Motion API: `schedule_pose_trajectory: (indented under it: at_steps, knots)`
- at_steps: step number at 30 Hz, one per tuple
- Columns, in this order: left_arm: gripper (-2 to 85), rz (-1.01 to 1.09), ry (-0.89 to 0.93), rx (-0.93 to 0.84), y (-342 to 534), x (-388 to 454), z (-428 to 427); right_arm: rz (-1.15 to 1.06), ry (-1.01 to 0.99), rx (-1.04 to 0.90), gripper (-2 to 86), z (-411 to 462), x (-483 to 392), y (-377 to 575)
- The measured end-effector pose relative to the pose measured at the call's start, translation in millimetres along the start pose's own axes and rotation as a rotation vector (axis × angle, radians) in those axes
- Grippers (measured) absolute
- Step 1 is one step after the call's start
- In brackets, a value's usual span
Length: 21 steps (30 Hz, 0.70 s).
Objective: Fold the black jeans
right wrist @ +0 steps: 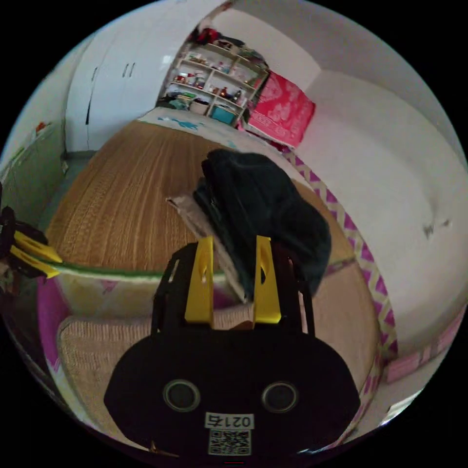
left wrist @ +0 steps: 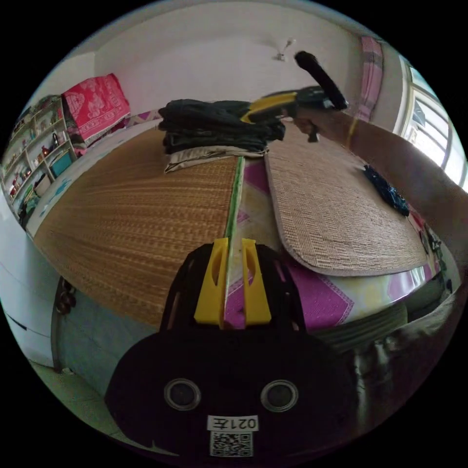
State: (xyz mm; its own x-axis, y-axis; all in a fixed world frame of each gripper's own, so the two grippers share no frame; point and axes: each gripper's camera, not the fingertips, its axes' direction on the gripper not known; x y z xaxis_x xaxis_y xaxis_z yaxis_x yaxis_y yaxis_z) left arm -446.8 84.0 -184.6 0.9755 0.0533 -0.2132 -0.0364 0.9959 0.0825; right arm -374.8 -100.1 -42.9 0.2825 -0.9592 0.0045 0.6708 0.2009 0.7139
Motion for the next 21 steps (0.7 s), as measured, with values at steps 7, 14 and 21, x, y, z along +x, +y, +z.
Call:
schedule_pose_trajectory:
  at_steps: [7, 14, 21]
  knots:
    - [5.0, 0.006, -0.112, 0.021, 22, -25, -18, -0.091, 0.021, -0.021, 13.2, 68, -20, -72]
    - [4.6, -0.001, -0.099, 0.036, 30, -41, -34, 0.182, -0.118, -0.037, 5.3, 87, 19, -83]
    - [4.0, 0.003, -0.095, 0.024, 33, -38, -42, 0.701, -0.359, 0.182, 1.6, 33, 150, -36]
